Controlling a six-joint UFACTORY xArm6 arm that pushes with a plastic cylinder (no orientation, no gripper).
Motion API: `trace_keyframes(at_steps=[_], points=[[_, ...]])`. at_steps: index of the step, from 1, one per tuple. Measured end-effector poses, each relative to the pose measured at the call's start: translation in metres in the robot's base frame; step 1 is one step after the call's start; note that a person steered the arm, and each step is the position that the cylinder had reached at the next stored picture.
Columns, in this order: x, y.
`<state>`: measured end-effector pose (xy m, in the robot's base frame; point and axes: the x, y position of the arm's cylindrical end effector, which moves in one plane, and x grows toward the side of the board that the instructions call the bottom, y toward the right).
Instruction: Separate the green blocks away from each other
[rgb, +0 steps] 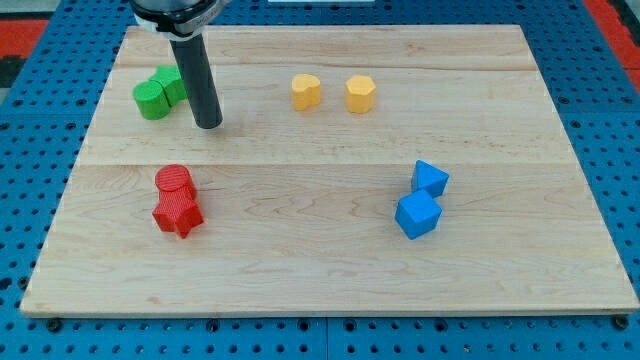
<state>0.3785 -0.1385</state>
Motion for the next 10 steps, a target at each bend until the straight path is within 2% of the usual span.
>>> trace_keyframes(at_steps=[1,3,5,7,9,10], points=[[0.000,0.008],[-0.016,-0.063],[-0.049,-0.094],[-0.071,-0.069],[-0.136,-0.052],[-0.137,-0.041]])
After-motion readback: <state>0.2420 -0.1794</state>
